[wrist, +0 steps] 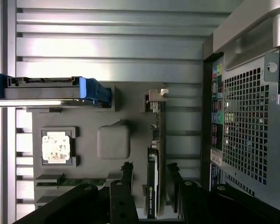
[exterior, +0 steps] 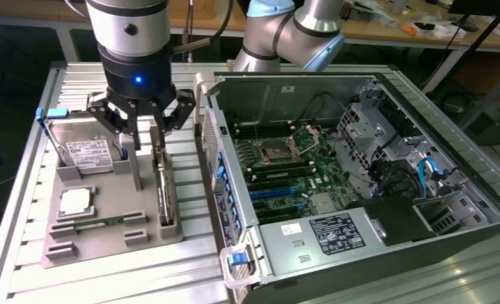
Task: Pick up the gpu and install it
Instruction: 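Pick up the gpu and move the gpu toward the slot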
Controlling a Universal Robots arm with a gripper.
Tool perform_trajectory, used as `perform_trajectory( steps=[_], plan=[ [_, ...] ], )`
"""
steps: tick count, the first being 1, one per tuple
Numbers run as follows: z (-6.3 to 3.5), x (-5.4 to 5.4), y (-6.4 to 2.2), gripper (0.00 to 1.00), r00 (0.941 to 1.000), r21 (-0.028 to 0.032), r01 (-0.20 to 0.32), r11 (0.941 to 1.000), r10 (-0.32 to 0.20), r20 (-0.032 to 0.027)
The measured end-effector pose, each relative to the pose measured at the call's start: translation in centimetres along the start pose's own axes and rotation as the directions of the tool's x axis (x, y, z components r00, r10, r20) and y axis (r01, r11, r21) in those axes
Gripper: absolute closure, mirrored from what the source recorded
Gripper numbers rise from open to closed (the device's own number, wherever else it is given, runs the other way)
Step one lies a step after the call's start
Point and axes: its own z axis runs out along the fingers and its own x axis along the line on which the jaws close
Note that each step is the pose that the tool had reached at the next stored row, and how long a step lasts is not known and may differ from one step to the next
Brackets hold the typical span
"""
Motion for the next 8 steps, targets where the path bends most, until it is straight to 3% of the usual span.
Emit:
perform_trajectory(
  steps=[8],
  plan=[
    [1.09,0.03,-0.95,0.58,1.0000,0.0013,0.001,1.0000,-0.001,-0.0001]
  ],
)
